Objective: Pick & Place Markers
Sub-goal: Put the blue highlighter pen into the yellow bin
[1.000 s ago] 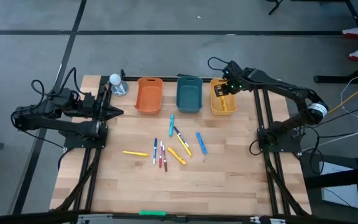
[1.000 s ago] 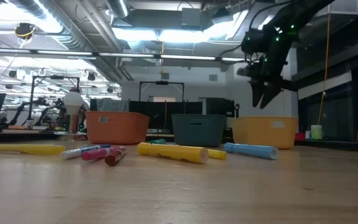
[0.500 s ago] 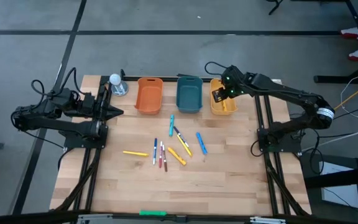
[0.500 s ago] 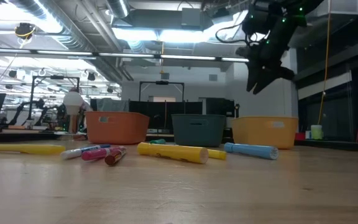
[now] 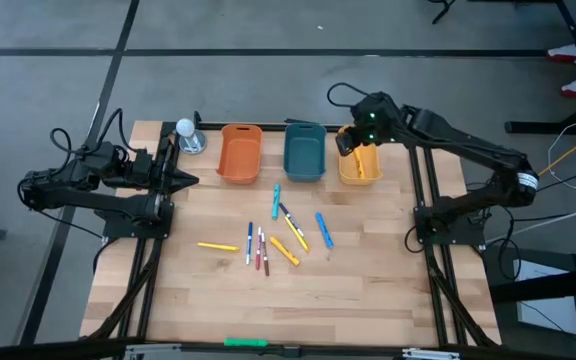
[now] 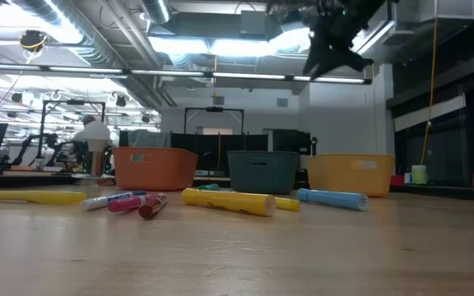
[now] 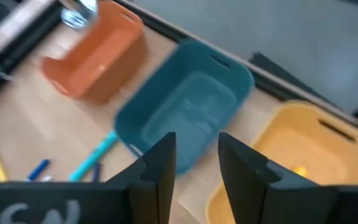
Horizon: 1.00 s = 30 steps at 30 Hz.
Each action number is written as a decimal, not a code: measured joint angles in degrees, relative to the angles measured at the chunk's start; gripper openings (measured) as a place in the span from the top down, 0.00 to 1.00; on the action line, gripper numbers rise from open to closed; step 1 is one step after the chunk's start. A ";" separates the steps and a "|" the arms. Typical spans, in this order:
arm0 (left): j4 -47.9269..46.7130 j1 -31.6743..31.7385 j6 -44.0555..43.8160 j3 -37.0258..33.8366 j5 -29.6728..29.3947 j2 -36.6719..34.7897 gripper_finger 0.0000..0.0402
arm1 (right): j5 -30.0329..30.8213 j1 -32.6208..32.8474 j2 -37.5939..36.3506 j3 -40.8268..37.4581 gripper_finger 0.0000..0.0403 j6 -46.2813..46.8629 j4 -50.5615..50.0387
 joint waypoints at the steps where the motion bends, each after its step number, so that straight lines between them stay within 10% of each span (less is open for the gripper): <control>1: 0.01 0.00 0.00 0.00 0.01 -0.01 0.98 | 0.00 0.39 0.00 0.89 0.70 -0.24 0.00; 30: 0.01 0.00 0.00 0.00 0.00 0.00 0.97 | -0.04 14.64 0.02 9.33 0.70 -3.11 0.03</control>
